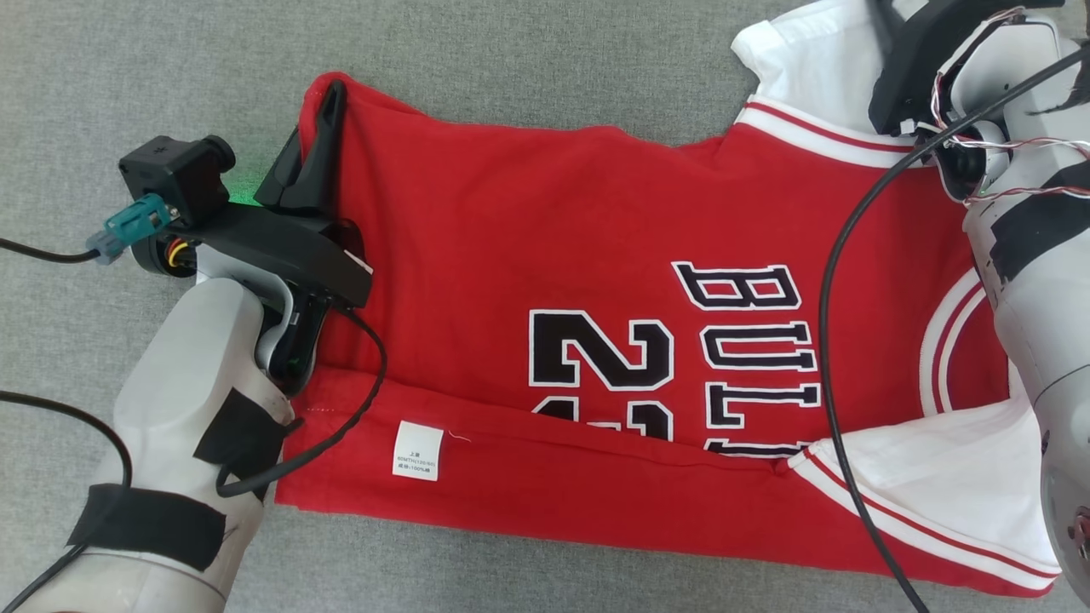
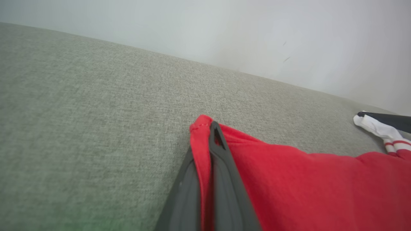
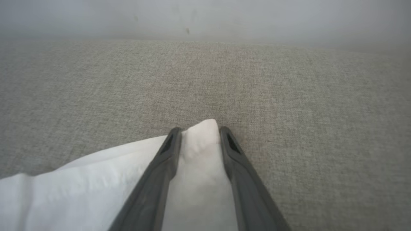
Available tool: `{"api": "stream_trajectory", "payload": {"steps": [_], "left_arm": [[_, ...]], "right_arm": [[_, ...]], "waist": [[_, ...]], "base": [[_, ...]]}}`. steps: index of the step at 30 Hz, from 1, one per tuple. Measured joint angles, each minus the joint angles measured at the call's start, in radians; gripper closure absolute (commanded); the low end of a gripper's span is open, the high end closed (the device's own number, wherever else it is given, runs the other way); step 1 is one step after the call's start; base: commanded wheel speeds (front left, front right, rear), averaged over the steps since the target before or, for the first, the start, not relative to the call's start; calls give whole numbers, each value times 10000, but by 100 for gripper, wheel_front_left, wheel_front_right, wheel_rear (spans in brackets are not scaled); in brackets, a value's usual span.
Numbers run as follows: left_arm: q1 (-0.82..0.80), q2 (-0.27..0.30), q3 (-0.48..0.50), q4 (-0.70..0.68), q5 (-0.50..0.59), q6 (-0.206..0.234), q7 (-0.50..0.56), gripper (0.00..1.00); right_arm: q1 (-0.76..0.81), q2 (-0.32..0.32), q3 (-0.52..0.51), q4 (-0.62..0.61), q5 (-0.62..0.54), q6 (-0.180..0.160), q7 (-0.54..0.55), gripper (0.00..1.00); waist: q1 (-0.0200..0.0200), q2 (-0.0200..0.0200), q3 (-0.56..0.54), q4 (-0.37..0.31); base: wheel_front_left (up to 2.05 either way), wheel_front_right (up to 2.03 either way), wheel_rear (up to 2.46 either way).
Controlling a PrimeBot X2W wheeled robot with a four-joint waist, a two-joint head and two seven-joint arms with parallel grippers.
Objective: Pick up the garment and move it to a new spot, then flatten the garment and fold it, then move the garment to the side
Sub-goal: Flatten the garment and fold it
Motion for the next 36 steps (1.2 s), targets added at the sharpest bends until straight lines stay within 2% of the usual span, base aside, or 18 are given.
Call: {"api": "stream_trajectory", "payload": {"steps": [8, 18, 30, 36], "left_arm": [[12, 151, 261, -58, -96, 0, 0, 100], [425, 382, 535, -132, -265, -6, 2, 100], [1595, 813, 775, -320, -671, -4, 13, 100], [2413, 1032, 865, -456, -853, 2, 15, 100]], "right_arm": [[-27, 140, 182, -224, 236, 0, -963, 100], [747, -130, 717, -1037, 1465, 0, -1829, 100], [2788, -1151, 1636, -3710, 3649, 0, -2562, 100], [4603, -1820, 2061, -5637, 4771, 0, -2642, 100]], "waist": [[1, 3, -22, -210], [4, 4, -435, -477], [3, 5, -1199, -850], [2, 4, -1744, -1095]], "base": [[0, 0, 0], [0, 0, 0], [0, 0, 0], [0, 0, 0]]}}
